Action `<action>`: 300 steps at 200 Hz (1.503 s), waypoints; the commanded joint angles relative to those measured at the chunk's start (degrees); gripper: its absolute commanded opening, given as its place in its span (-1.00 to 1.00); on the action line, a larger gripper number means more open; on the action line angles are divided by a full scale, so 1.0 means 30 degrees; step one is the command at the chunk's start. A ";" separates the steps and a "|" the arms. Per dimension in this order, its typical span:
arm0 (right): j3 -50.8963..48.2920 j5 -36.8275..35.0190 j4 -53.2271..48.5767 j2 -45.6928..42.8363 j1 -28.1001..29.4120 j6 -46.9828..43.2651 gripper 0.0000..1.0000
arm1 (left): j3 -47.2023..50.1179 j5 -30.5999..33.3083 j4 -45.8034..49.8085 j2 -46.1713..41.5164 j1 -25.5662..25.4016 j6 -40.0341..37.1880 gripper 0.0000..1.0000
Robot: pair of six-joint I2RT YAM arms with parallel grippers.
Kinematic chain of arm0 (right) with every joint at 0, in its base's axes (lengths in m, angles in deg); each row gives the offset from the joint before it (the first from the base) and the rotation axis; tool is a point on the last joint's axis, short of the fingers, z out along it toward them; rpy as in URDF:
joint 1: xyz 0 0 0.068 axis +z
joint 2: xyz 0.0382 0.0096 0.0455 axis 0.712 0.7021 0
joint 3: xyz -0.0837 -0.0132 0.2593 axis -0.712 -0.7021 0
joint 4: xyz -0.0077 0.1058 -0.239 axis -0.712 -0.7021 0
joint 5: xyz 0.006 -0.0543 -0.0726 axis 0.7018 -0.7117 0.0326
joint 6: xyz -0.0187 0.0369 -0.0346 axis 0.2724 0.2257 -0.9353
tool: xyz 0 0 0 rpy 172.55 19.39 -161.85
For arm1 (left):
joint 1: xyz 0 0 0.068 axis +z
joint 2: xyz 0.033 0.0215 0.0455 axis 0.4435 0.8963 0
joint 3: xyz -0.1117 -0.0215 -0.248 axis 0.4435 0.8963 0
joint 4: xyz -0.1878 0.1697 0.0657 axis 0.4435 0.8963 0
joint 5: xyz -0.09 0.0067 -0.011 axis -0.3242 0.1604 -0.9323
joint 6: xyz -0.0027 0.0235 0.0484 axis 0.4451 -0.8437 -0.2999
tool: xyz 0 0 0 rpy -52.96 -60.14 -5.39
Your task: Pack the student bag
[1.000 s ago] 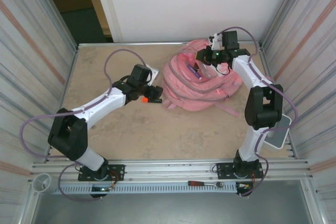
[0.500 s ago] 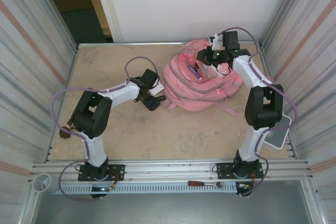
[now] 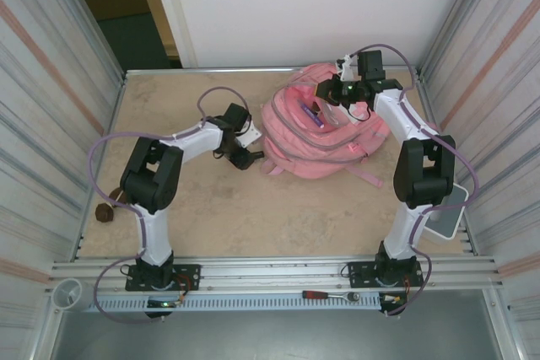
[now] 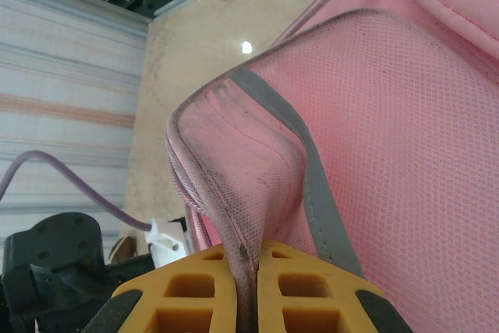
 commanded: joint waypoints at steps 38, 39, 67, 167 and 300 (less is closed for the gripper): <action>-0.0230 -0.0057 0.0733 -0.0605 -0.0451 -0.0266 -0.89 | -0.0101 -0.2444 0.0974 -0.0594 0.0880 0.1081 -0.37; -0.0230 -0.0053 0.0733 -0.0594 -0.0444 -0.0266 -0.89 | -0.0068 -0.2460 0.0951 -0.0665 0.0897 0.1126 -0.38; -0.0260 -0.0053 0.0671 -0.0732 -0.0466 -0.0296 -0.89 | 0.1331 -0.1876 -0.0319 -0.2853 0.1061 0.2653 -0.57; 0.0407 0.0139 0.1308 -0.0674 -0.0236 0.0406 -0.88 | -0.1037 -0.5975 -0.7509 -0.4671 -0.2258 1.5940 -0.55; 0.0802 0.0420 0.1642 -0.0582 -0.0085 0.0554 -0.88 | -0.6134 -0.2681 -0.9300 0.1289 -0.3447 2.1073 -0.50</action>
